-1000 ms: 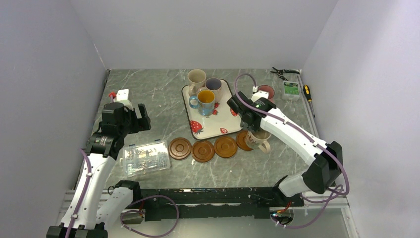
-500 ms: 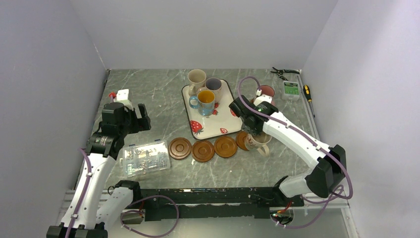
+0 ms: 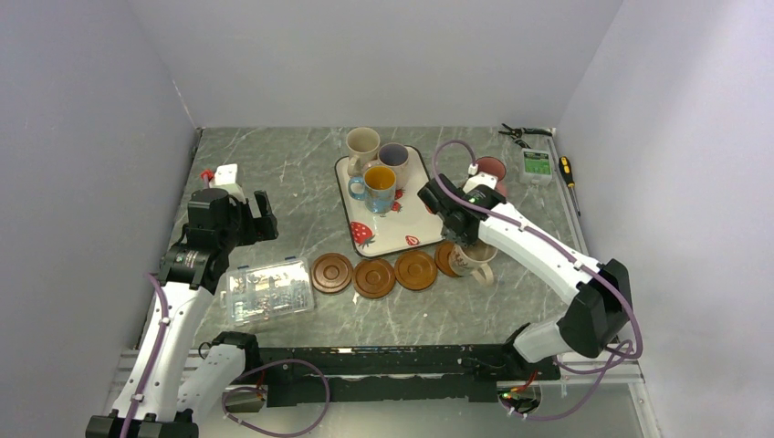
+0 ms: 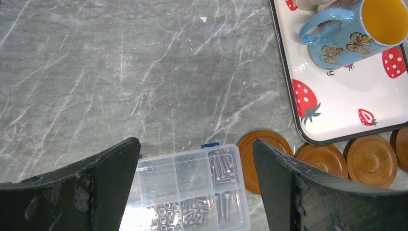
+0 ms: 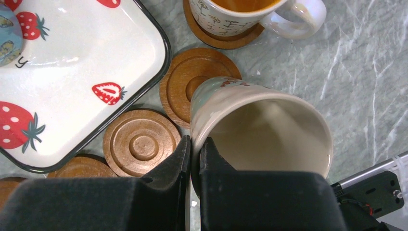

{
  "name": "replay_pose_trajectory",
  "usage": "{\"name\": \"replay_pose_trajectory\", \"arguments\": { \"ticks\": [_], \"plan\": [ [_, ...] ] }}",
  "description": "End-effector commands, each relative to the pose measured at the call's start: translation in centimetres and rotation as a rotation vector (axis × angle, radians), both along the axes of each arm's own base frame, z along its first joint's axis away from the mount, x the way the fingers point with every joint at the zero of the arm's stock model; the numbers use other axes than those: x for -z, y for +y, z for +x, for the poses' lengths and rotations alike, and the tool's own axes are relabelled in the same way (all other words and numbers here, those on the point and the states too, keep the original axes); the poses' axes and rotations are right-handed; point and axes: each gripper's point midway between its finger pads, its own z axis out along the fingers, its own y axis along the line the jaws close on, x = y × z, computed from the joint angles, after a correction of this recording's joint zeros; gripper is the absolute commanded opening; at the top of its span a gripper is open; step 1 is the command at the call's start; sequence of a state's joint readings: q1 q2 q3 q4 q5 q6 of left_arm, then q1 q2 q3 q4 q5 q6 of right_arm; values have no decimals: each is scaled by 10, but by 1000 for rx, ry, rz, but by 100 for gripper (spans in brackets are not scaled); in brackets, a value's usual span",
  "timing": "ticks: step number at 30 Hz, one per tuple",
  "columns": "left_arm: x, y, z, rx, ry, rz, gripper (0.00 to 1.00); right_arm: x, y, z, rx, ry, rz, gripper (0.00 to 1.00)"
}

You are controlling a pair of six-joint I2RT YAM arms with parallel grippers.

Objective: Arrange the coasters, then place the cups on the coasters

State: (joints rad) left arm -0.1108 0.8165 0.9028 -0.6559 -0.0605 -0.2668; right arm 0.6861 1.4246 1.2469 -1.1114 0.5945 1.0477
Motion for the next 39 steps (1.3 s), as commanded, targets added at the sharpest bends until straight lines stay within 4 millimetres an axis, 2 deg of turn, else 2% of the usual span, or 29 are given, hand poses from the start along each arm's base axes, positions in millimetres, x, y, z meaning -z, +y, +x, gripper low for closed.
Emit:
{"name": "replay_pose_trajectory", "arguments": {
  "ticks": [1,7,25,39],
  "plan": [
    [-16,1,4,-9,-49,0,94,-30,5,23,-2,-127,11,0],
    [-18,1,3,-7,-54,-2,94,-34,10,29,-15,-145,22,0],
    [-20,-1,2,3,-63,-4,94,-26,19,43,-26,-109,-21,0],
    [-20,-3,1,10,-63,0,94,-15,15,39,-13,-41,-82,0]
  ]
}}
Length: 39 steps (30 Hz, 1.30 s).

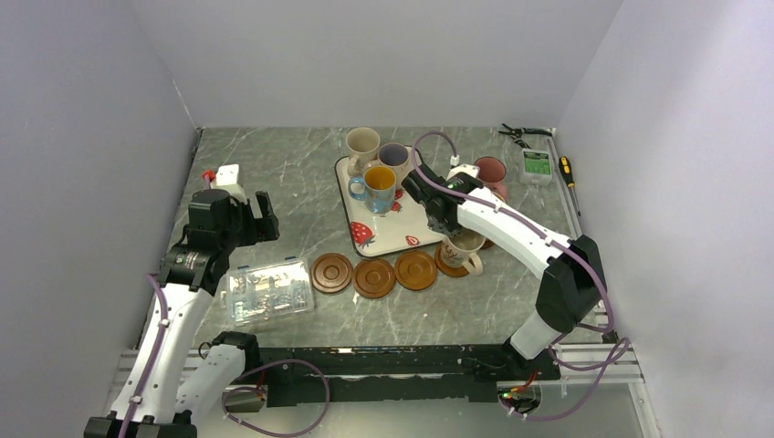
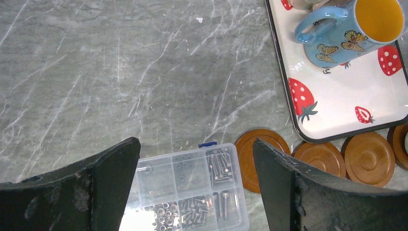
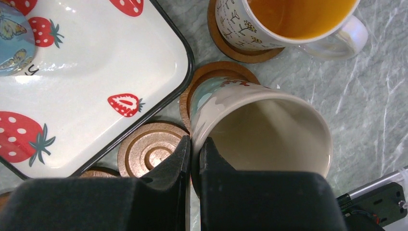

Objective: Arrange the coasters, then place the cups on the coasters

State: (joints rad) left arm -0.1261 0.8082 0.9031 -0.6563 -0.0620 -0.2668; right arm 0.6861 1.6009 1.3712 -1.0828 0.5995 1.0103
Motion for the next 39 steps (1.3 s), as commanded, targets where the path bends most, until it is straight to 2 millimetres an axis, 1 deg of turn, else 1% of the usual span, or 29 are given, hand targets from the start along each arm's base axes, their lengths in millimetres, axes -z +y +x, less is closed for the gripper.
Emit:
{"name": "replay_pose_trajectory", "arguments": {
  "ticks": [1,6,14,20,24,28,34,39],
  "plan": [
    [-18,0,2,-4,-55,-1,94,-26,-11,7,16,-66,-48,0],
    [-18,0,2,-3,-53,-2,94,-21,-12,5,19,-51,-60,0],
    [-17,-1,3,-1,-49,-1,94,-16,-8,8,8,-50,-46,0],
    [-17,-1,3,0,-48,0,94,-9,-10,8,10,-24,-49,1],
    [-17,-1,3,1,-49,0,94,-5,-12,7,18,-12,-46,15],
    [-17,-1,3,0,-50,1,94,-6,-15,8,23,-14,-44,27],
    [-17,0,3,-1,-50,0,94,-8,-13,9,15,-21,-29,38],
    [-16,0,3,-3,-47,2,94,-15,-10,10,-10,-43,-3,49]
  ]
}}
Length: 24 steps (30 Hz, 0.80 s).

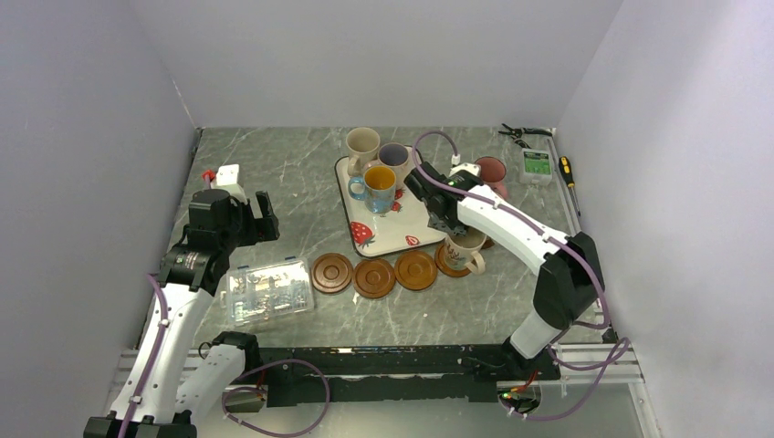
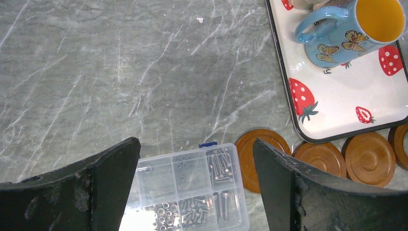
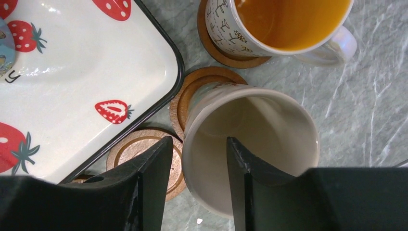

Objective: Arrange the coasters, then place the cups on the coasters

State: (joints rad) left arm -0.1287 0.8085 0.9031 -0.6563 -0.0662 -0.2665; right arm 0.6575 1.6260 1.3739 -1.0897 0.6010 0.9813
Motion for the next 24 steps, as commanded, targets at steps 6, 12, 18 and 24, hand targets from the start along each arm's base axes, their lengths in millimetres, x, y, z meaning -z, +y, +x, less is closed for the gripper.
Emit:
{"name": "replay_pose_trajectory", "arguments": {
  "ticks": [6,12,18,24],
  "plan": [
    [-25,6,0,-35,-70,5,94,-36,6,7,-88,-131,87,54],
    [-27,6,-1,-30,-101,5,94,-54,12,8,-179,-194,133,57],
    [-23,3,2,-21,-84,2,94,-89,29,25,-297,-310,180,58],
    [-22,4,3,-23,-79,2,94,-107,58,54,-356,-363,213,59]
  ]
}}
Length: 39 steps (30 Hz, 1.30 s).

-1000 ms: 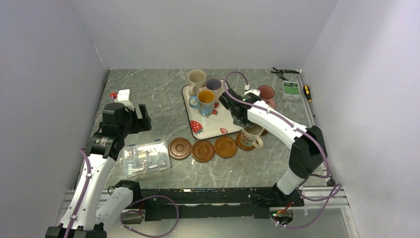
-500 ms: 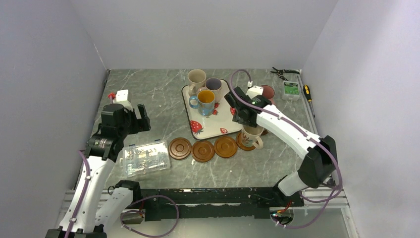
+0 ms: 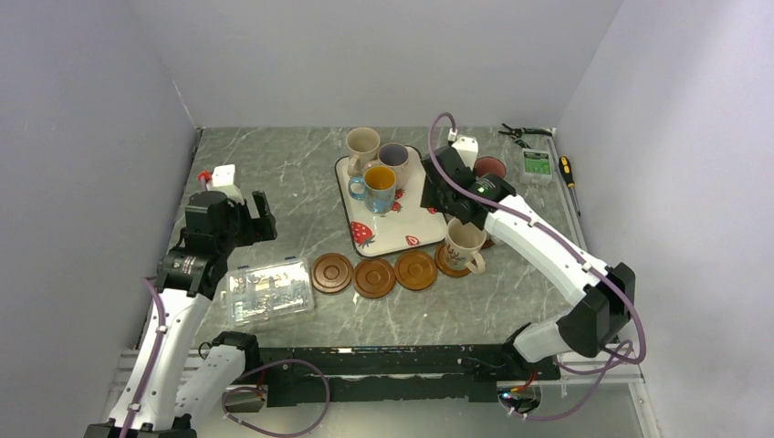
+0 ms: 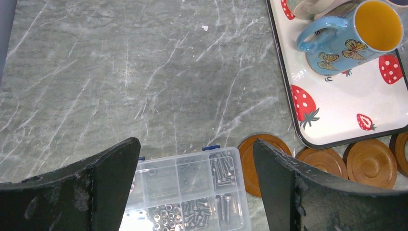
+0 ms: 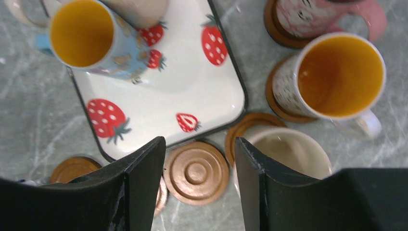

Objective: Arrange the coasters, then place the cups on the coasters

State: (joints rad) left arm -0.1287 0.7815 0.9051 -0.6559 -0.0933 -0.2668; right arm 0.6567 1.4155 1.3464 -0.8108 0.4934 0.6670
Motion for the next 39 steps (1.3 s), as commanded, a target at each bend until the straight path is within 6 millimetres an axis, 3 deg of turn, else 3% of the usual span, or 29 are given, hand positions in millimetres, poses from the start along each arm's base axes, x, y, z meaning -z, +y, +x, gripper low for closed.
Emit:
{"name": "replay_pose_trajectory", "arguments": {
  "ticks": [1,8,17,29,35,39],
  "plan": [
    [-13,-2,5,2,-45,-7,94,-35,32,35,-79,-121,63,59],
    [-11,-4,7,14,-28,-10,94,-29,66,74,-116,-153,80,61],
    [-12,-5,6,18,-35,-14,94,19,87,122,-58,-76,-33,59],
    [-14,-6,5,25,-43,-15,94,75,103,138,-74,14,-86,53],
    [-12,-7,5,29,-38,-15,94,77,107,143,-90,11,-89,27],
    [-12,-7,5,31,-38,-14,94,64,109,147,-109,-17,-73,0]
  ]
}}
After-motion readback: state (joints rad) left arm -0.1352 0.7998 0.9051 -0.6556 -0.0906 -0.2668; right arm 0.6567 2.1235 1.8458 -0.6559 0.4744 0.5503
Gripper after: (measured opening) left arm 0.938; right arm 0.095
